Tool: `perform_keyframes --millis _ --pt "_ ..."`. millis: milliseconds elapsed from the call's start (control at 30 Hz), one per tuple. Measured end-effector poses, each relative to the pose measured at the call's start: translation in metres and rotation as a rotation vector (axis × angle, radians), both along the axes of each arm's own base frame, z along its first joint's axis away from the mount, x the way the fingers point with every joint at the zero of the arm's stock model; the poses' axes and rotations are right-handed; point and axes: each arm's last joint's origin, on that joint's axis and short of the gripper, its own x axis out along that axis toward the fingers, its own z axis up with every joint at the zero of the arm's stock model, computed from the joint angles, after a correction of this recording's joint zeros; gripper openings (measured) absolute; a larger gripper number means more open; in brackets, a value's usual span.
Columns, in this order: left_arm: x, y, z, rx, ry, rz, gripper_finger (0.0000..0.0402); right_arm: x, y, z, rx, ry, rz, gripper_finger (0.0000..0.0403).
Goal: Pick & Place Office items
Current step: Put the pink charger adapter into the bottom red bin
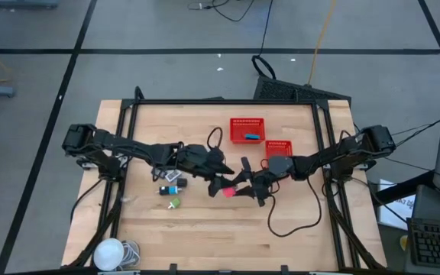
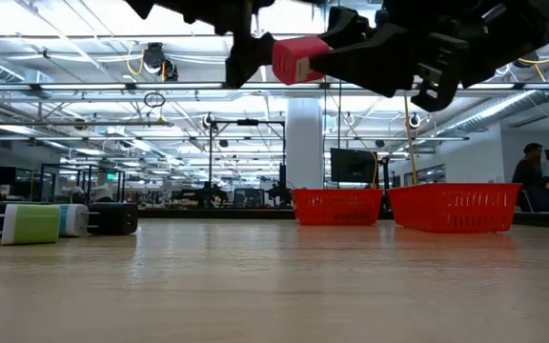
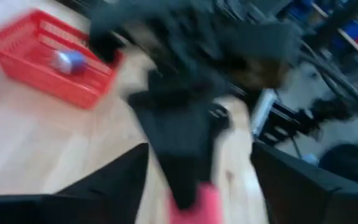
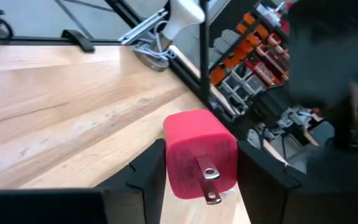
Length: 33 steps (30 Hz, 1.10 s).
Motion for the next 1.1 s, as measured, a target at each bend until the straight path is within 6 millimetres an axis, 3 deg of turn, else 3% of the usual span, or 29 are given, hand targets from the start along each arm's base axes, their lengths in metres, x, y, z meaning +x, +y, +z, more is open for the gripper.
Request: perform_keyframes --millis 200,400,667,767,900,1100 --pt "-0.014 0.017 0.026 0.12 -0.104 -0.096 0.0357 0.0 -0.002 -0.002 -0.001 0.03 -0.06 0.0153" --pt "-0.05 0.035 0.047 0.163 -0.012 -0.082 0.0383 -0.009 -0.008 0.008 -0.009 0.085 -0.16 0.0152" --pt "-0.093 0.013 0.075 0.462 -0.114 0.058 0.0379 -0.04 -0.031 0.035 0.141 0.2 -0.333 0.0152" --pt "-0.107 0.009 0.062 0.503 -0.152 0.12 0.0381 -0.053 -0.042 0.044 0.217 0.235 -0.446 0.0152" --pt "-0.122 0.011 0.028 0.479 -0.211 0.218 0.0385 -0.072 -0.058 0.047 0.313 0.332 -0.619 0.0152" --pt "-0.14 0.021 -0.019 0.415 -0.303 0.312 0.0378 -0.093 -0.08 0.051 0.417 0.588 -0.896 0.0152"
